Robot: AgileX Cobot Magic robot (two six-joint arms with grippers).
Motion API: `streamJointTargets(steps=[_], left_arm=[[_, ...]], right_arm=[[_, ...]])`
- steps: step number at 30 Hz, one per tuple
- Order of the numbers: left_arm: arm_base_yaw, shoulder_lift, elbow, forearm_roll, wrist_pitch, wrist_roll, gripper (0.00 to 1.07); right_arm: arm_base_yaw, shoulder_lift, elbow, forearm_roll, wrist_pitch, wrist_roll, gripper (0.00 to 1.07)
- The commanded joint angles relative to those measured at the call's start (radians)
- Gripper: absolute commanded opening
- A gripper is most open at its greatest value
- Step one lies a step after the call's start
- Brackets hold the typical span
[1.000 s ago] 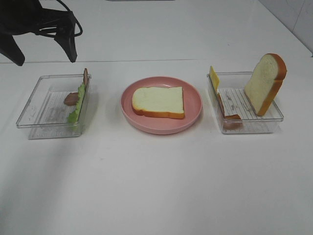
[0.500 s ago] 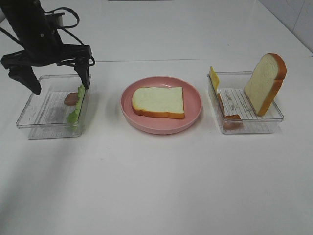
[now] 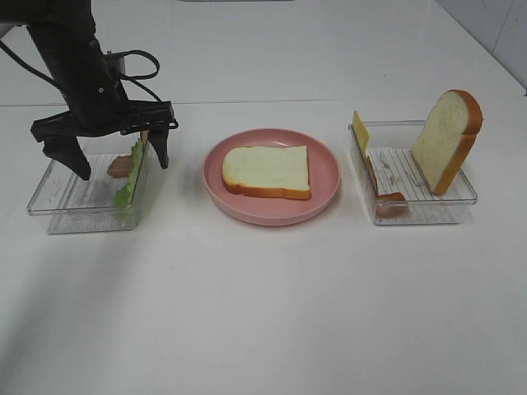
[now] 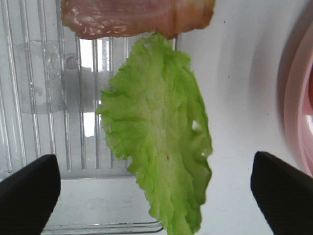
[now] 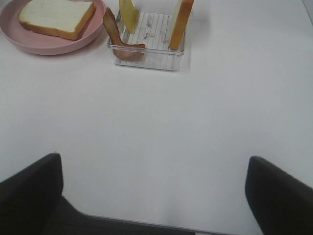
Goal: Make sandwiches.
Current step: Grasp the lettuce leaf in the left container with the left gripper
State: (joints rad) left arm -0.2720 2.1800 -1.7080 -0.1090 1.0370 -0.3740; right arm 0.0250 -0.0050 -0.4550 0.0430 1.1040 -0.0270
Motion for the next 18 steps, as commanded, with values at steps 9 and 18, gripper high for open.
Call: streamJointTargets(steps=[9,18], left_arm=[[-0.003,0.005,0.006,-0.002,-0.036,-0.017,0.62],[-0.003,0.005,0.006,-0.006,-0.061,-0.05,0.05]], right_arm=[[-0.001,-0.033,0.002,0.004,-0.003,0.004,0.99],[-0.001,-0.033,0.002,0.004,-0.003,0.004,0.99]])
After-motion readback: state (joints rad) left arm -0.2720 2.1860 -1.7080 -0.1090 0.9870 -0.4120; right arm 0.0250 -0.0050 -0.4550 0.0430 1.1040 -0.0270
